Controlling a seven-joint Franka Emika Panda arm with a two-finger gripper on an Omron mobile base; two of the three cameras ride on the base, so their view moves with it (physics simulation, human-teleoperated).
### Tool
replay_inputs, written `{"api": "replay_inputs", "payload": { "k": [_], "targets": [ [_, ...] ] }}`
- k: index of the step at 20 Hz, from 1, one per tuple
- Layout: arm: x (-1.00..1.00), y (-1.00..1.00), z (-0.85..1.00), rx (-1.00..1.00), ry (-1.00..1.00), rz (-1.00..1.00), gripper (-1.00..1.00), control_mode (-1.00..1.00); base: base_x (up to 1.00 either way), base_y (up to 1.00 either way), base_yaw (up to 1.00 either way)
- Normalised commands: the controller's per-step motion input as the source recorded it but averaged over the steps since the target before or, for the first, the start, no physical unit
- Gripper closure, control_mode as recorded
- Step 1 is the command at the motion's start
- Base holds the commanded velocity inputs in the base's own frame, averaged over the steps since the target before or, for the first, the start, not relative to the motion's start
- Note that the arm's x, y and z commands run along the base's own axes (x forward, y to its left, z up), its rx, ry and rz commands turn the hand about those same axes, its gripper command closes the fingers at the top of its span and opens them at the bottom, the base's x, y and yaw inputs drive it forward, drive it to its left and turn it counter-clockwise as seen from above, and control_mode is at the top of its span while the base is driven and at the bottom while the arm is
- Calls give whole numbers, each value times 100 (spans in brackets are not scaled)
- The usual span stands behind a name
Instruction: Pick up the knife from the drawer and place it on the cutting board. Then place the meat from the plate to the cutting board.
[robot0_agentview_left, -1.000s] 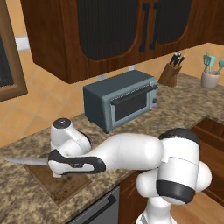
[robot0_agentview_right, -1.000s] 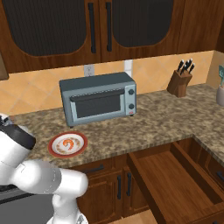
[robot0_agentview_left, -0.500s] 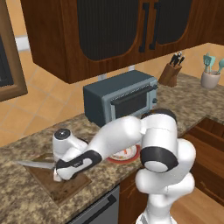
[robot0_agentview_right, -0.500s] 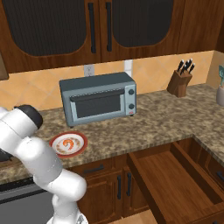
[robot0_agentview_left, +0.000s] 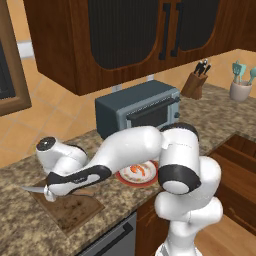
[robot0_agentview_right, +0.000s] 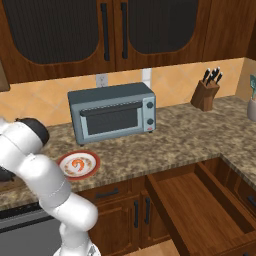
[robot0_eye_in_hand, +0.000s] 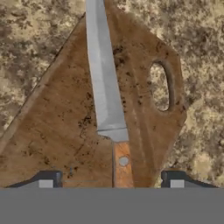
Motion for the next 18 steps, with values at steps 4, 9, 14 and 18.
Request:
{"api": "replay_inputs", "payload": {
  "k": [4,9,14,18],
  "targets": [
    [-26,-71,97,10,-2,-19,-100,-100,0,0,0],
    [-3,-100,23,12,6,-26,-100,-100,0,0,0],
    [-11,-100,-38,16,3,-19,-100,-100,0,0,0],
    [-37,-100,-45,15,-8,-4,-100,-100,0,0,0]
  ]
}}
